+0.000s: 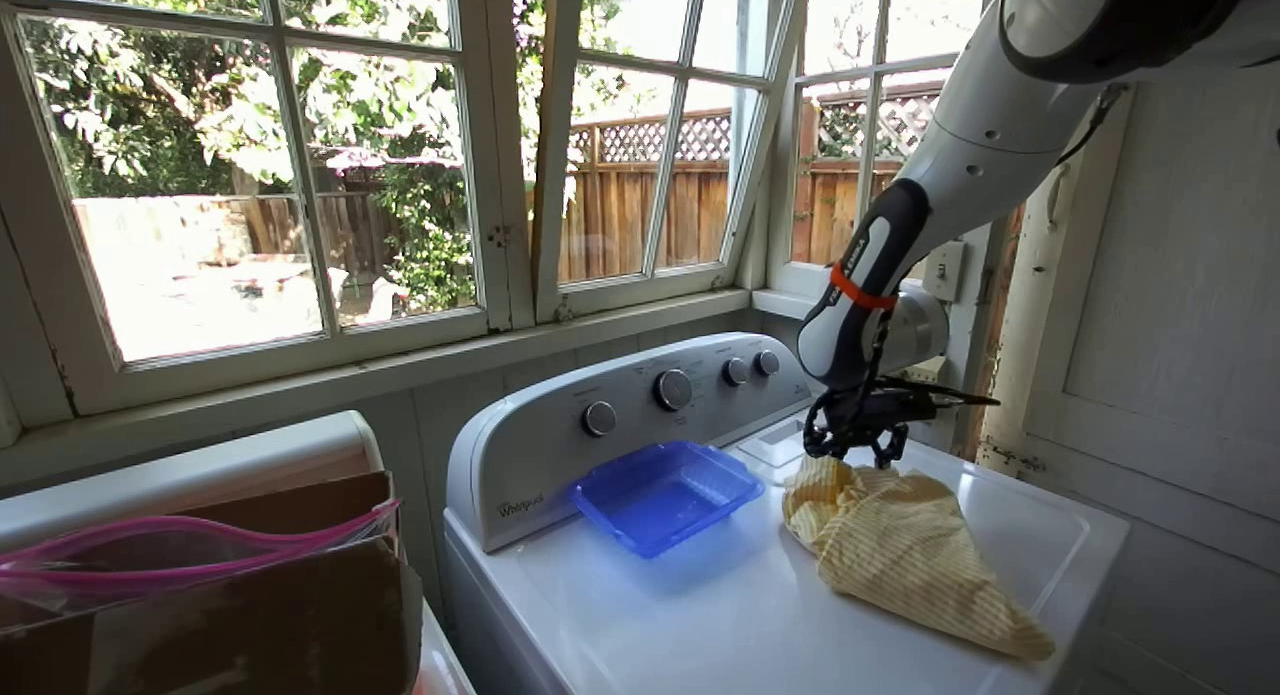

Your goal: Fold the yellow towel and move it to the right

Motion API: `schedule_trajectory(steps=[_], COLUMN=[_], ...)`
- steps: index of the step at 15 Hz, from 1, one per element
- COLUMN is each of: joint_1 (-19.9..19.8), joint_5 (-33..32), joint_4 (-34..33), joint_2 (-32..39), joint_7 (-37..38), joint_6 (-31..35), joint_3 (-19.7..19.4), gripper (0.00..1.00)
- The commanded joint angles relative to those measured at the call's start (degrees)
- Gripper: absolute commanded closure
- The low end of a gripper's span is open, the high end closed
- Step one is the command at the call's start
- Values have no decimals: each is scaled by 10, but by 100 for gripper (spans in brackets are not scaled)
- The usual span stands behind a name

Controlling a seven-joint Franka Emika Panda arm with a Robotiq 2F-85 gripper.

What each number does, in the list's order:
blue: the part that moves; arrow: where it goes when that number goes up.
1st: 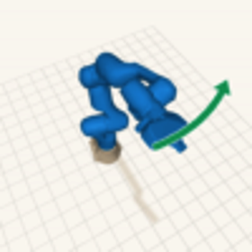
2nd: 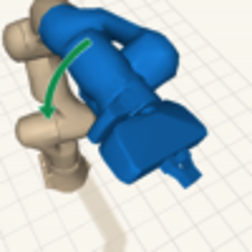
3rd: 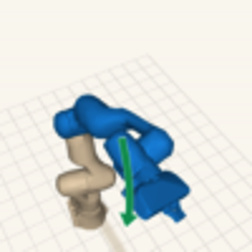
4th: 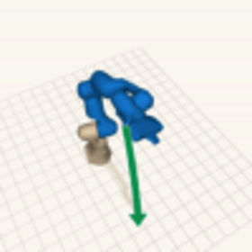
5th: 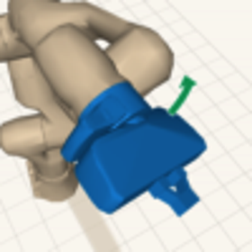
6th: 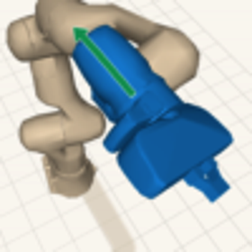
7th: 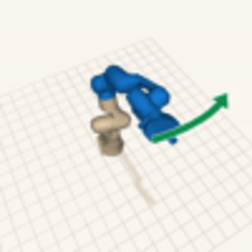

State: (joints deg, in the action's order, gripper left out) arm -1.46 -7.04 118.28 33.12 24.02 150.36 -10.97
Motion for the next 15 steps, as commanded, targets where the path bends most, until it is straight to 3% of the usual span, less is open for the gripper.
schedule_trajectory(steps=[1,4,5,11,15], joint_1=[4,-3,-3,10,46], joint_5=[21,33,37,34,-30], joint_4=[-18,-26,-28,-20,3], joint_2=[4,-7,-12,-79,-107], joint_7=[-18,-26,-25,8,84], joint_6=[-41,-73,-81,-93,29], joint_3=[0,10,10,-2,-46], gripper=[73,97,100,98,98])
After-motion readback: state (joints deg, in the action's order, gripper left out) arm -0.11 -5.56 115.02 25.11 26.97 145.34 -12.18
